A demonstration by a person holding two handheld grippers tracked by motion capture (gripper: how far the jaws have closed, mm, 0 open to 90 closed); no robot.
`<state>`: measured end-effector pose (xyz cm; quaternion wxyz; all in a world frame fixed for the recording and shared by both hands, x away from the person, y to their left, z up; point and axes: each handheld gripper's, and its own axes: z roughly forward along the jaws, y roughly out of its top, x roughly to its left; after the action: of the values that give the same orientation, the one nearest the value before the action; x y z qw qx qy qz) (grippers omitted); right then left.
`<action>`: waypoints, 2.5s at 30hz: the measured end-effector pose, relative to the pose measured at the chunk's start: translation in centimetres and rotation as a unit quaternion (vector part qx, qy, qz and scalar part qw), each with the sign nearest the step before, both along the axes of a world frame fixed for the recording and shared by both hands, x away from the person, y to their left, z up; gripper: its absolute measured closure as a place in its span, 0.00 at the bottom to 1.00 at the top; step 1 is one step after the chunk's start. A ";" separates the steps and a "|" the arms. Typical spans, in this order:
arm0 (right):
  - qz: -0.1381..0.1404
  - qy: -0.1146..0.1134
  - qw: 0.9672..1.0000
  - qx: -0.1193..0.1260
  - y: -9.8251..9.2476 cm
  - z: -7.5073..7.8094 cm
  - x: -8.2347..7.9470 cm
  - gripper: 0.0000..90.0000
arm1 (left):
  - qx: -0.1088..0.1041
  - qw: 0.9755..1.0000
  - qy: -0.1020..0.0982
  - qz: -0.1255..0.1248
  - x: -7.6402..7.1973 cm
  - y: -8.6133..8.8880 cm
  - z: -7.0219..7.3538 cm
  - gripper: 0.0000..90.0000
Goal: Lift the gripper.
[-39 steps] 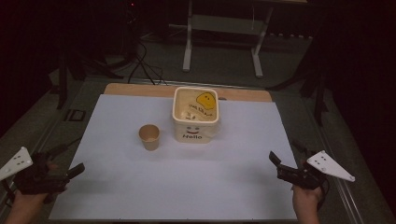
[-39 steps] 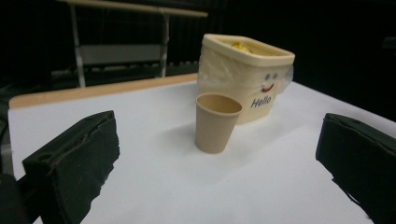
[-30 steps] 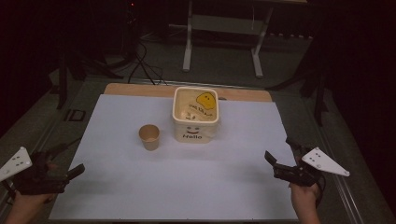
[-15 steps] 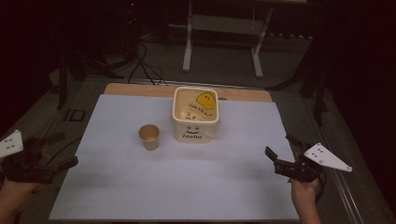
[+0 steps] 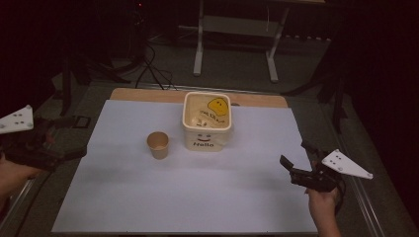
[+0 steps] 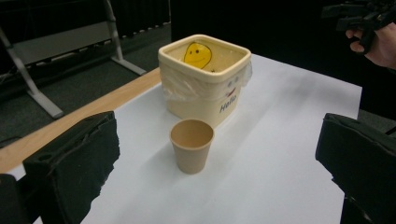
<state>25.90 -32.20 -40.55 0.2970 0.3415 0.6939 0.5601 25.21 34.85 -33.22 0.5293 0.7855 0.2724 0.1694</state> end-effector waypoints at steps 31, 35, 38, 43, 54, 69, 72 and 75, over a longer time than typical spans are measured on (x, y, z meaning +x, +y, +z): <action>0.013 0.017 1.000 -0.008 0.4 -0.5 0.3 0.11 | 0.166 0.981 0.025 -0.094 5.7 -8.1 4.6 0.00; 0.015 0.018 1.000 -0.012 0.5 -0.6 0.3 0.11 | 0.195 0.974 0.030 -0.107 6.3 -9.5 4.3 0.00; 0.016 0.020 1.000 -0.011 0.5 -0.6 0.4 0.11 | 0.214 0.969 0.038 -0.117 6.8 -10.5 3.8 0.00; 0.018 0.020 1.000 -0.014 0.5 -0.7 0.4 0.11 | 0.244 0.960 0.045 -0.132 7.5 -11.8 2.8 0.02; 0.021 0.024 0.999 -0.017 0.7 -0.9 0.5 0.11 | 0.298 0.939 0.067 -0.156 9.0 -14.3 0.5 0.04; 0.023 0.028 0.999 -0.020 0.6 -1.1 0.5 0.11 | 0.337 0.924 0.080 -0.161 10.8 -16.1 -3.6 0.21; 0.025 0.026 0.999 -0.022 0.6 -1.1 0.5 0.11 | 0.352 0.919 0.081 -0.160 11.0 -16.5 -4.6 0.29; 0.025 0.030 0.999 -0.020 0.5 -1.2 0.5 0.11 | 0.369 0.912 0.082 -0.158 11.3 -16.9 -5.4 0.37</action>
<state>26.39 -31.70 -41.74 0.2688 0.3348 0.7220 0.5426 36.47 17.94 -38.64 0.1978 0.9687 0.1053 0.1065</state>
